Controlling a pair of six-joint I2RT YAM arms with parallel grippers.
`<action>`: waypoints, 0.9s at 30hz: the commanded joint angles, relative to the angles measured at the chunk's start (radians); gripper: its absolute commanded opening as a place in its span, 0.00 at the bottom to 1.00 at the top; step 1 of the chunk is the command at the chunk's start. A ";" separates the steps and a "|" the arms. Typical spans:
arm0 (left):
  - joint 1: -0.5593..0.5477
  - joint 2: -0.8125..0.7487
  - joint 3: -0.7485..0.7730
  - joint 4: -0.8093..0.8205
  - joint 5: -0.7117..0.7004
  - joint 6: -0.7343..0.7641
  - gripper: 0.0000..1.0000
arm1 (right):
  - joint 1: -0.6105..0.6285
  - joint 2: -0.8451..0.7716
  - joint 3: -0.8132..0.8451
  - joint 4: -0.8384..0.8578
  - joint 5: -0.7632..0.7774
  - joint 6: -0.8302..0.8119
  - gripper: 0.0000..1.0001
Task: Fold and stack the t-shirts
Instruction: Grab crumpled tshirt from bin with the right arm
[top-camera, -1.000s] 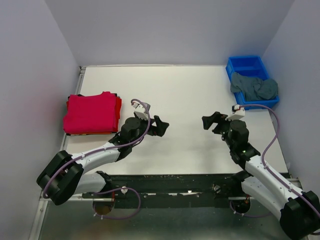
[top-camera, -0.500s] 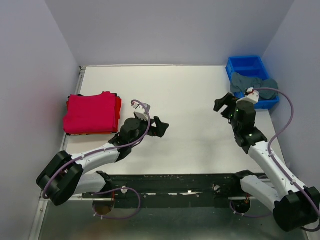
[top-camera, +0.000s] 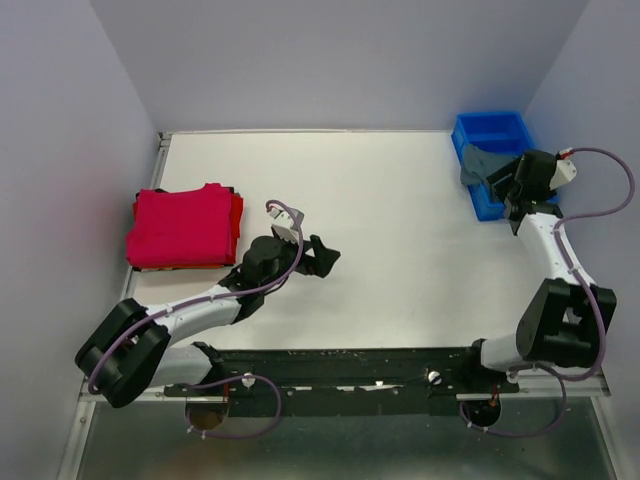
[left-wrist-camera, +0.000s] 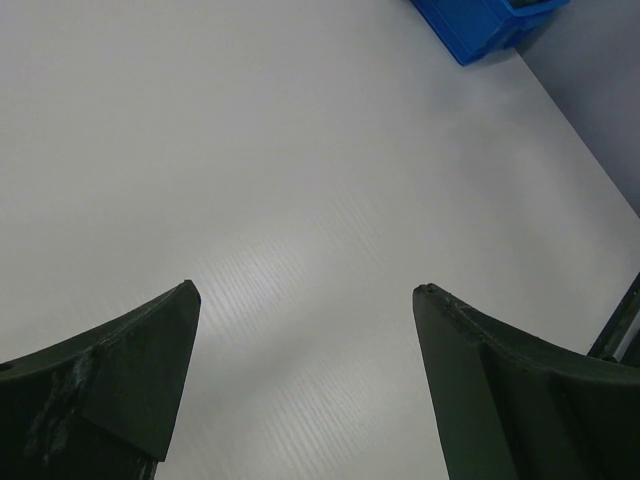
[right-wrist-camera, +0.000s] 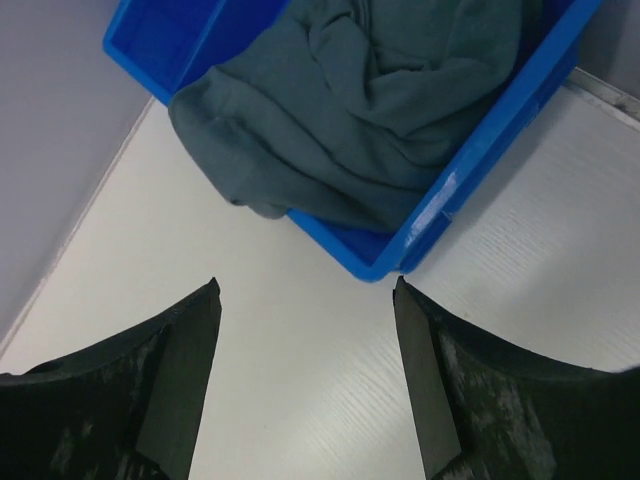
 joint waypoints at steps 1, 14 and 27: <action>-0.002 0.013 0.013 0.025 0.030 0.004 0.99 | -0.072 0.151 0.114 -0.050 -0.113 0.066 0.76; -0.002 0.036 0.022 0.019 0.034 0.007 0.99 | -0.151 0.454 0.409 -0.165 -0.076 0.146 0.72; -0.002 0.024 0.021 0.010 0.025 0.013 0.99 | -0.168 0.453 0.412 -0.216 -0.044 0.104 0.01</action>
